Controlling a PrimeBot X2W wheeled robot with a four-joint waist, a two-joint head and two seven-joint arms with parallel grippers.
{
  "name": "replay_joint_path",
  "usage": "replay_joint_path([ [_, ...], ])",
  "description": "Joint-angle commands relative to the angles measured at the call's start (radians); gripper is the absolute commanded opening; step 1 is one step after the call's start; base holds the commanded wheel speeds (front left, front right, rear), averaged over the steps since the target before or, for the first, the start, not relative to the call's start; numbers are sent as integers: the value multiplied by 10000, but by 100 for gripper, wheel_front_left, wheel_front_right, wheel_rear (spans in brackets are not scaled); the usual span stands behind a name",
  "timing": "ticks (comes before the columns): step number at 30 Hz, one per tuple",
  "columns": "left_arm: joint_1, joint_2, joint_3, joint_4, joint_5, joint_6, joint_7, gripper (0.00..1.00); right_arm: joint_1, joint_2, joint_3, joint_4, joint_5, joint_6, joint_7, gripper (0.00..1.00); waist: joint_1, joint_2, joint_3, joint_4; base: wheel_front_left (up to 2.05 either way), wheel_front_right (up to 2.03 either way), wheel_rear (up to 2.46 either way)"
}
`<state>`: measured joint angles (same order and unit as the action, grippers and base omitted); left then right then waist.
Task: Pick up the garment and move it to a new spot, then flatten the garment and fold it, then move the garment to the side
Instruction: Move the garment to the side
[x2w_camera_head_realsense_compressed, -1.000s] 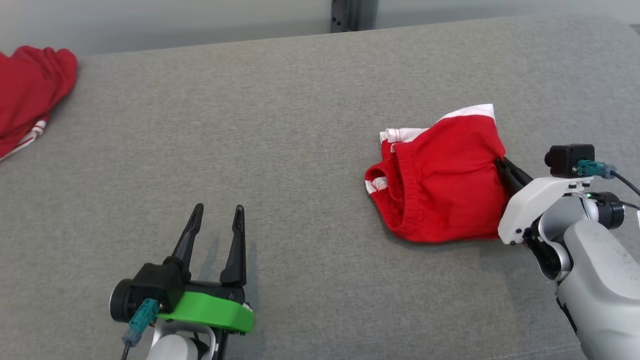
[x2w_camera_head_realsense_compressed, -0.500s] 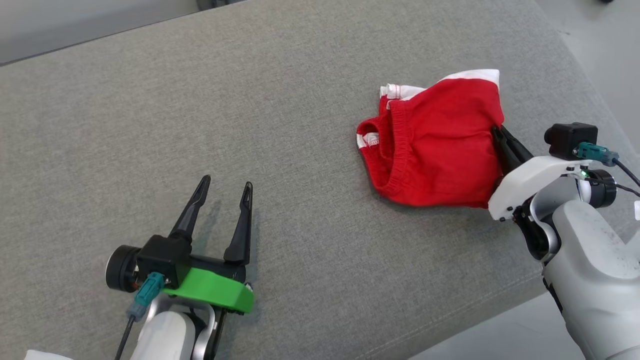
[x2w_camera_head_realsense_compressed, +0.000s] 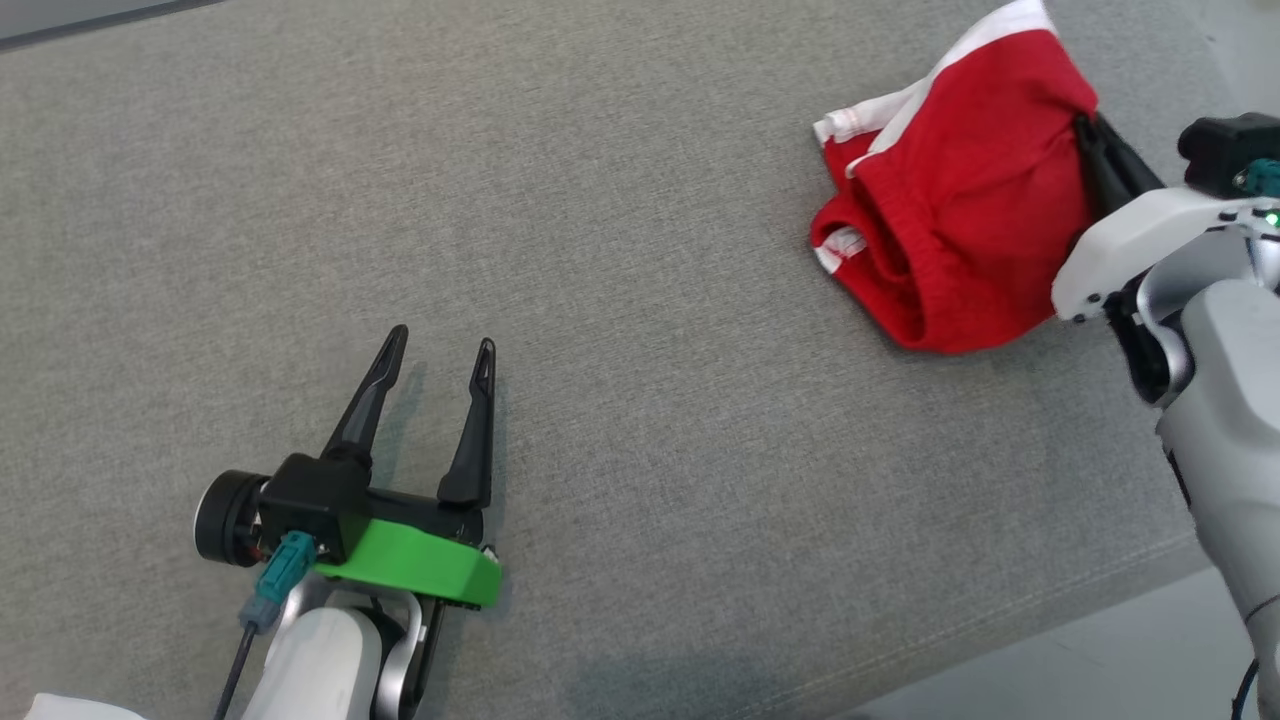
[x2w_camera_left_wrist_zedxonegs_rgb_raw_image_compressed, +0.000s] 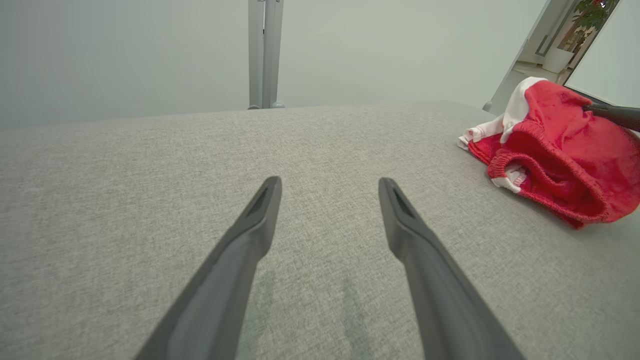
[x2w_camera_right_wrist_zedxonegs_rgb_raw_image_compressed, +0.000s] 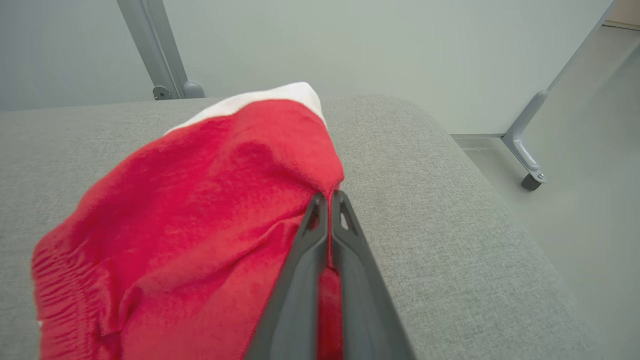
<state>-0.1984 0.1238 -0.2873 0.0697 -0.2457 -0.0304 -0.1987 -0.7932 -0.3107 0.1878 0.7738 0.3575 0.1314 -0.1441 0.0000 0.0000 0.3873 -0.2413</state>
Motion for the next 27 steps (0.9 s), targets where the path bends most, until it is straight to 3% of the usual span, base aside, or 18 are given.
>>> replay_joint_path([
  [1, -186, 76, 33, -58, -8, 47, -11, 100, -264, -197, -102, 190, -136, -14, -82, 0, 0, 0, 247, 451, 0, 0, 0],
  [13, -247, 157, -65, -379, 42, 178, 18, 100, -1507, -2103, -1963, 2196, -1136, -14, -462, 0, 0, 0, 839, 1709, 0, 0, 0],
  [20, -146, 294, -100, -572, 76, 239, 102, 100, -1830, -2432, -3129, 3181, -1872, -14, -726, 0, 0, 0, 1078, 1960, 0, 0, 0],
  [21, -130, 306, -109, -582, 79, 247, 114, 100, -1871, -2442, -3267, 3237, -2036, -14, -796, 18, 0, 0, 1097, 1965, 0, 0, 0],
  [22, -111, 314, -128, -595, 81, 256, 112, 100, -1905, -2432, -3396, 3306, -2285, -14, -886, 100, 0, 0, 1110, 1967, 0, 0, 0],
  [27, -68, 327, -207, -589, 72, 284, 166, 100, -1903, -2096, -3995, 3268, -3070, -14, -1150, 100, 0, 0, 1047, 1891, 0, 0, 0],
])
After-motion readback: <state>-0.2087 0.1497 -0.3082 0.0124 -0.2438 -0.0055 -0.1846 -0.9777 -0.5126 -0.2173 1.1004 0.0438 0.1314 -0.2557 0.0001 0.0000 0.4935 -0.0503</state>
